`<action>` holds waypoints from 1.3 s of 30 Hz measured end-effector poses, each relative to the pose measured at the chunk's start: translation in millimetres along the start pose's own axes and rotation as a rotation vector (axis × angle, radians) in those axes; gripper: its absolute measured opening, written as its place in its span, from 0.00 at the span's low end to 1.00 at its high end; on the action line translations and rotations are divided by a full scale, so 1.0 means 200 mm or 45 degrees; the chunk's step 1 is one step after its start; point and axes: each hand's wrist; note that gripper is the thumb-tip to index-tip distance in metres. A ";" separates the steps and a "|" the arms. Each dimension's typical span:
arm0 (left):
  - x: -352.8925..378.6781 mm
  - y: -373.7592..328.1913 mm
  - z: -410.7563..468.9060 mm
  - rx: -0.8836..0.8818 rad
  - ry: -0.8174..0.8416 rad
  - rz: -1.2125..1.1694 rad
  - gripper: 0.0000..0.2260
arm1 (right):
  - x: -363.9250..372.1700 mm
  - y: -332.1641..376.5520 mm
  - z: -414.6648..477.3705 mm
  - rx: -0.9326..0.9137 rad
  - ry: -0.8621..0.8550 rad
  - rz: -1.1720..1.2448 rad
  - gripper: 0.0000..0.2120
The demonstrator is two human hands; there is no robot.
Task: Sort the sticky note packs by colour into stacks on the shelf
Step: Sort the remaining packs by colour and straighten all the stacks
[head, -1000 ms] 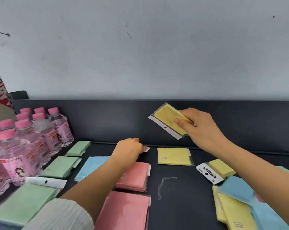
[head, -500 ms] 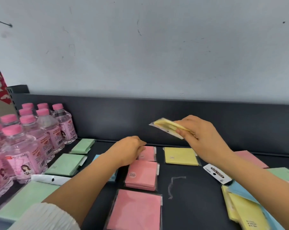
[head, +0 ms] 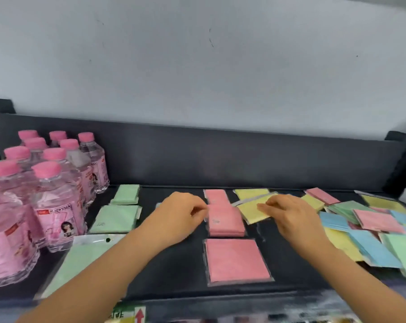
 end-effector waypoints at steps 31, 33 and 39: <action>-0.02 0.11 0.19 0.124 0.091 0.434 0.15 | 0.39 -0.23 0.17 0.486 0.385 0.131 0.19; -0.02 0.12 0.20 0.109 0.097 0.437 0.16 | 0.45 -0.25 0.18 0.497 0.489 0.155 0.22; -0.01 0.12 0.22 0.091 0.141 0.487 0.15 | 0.48 -0.25 0.15 0.583 0.632 0.353 0.31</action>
Point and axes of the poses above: each hand's wrist, its own z-axis towards the middle knuckle, its own x-axis out of the palm, y = z × x, and after that the axes turned 8 degrees about -x, right-handed
